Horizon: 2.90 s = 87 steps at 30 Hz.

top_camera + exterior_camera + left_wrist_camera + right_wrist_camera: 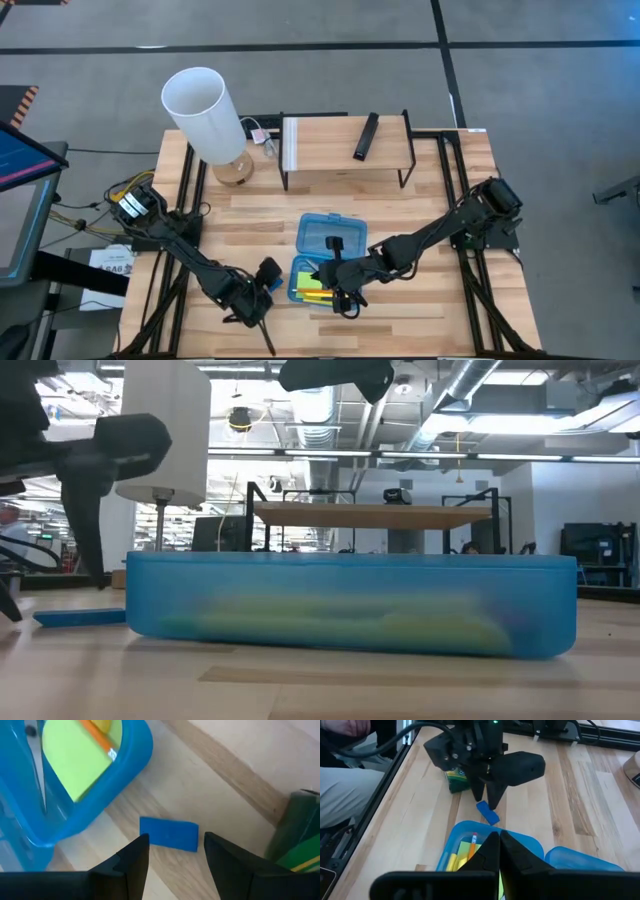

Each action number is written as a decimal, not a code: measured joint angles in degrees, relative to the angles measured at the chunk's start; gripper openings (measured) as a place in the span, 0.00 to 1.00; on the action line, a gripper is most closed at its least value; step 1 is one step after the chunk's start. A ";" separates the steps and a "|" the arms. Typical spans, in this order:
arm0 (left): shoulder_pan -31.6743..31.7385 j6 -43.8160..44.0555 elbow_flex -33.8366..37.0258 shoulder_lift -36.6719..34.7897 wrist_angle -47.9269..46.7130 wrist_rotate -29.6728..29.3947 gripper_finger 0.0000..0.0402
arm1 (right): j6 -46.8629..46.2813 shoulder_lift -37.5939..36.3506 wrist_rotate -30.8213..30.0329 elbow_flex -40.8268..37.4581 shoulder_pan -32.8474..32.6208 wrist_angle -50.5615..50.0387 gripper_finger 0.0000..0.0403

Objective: Pack school essentials
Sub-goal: Put the blue eraser into the blue supply box

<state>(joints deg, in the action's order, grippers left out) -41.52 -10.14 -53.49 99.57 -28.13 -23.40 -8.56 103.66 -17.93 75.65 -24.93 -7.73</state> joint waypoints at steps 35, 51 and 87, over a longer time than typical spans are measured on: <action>3.06 -7.51 -0.02 3.80 1.85 4.61 0.05 | 0.00 0.00 0.02 0.03 0.00 -0.02 0.05; 3.15 -2.15 -7.50 4.61 -7.53 4.02 0.00 | 0.00 0.00 0.02 0.03 0.00 0.00 0.04; 1.30 -7.90 -20.57 4.23 -10.21 -4.17 0.00 | 0.17 -0.29 0.04 0.03 -0.09 -1.70 0.05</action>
<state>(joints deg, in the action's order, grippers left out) -40.22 -18.03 -74.06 103.80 -38.34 -27.56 -8.38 103.36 -17.89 75.68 -25.01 -9.42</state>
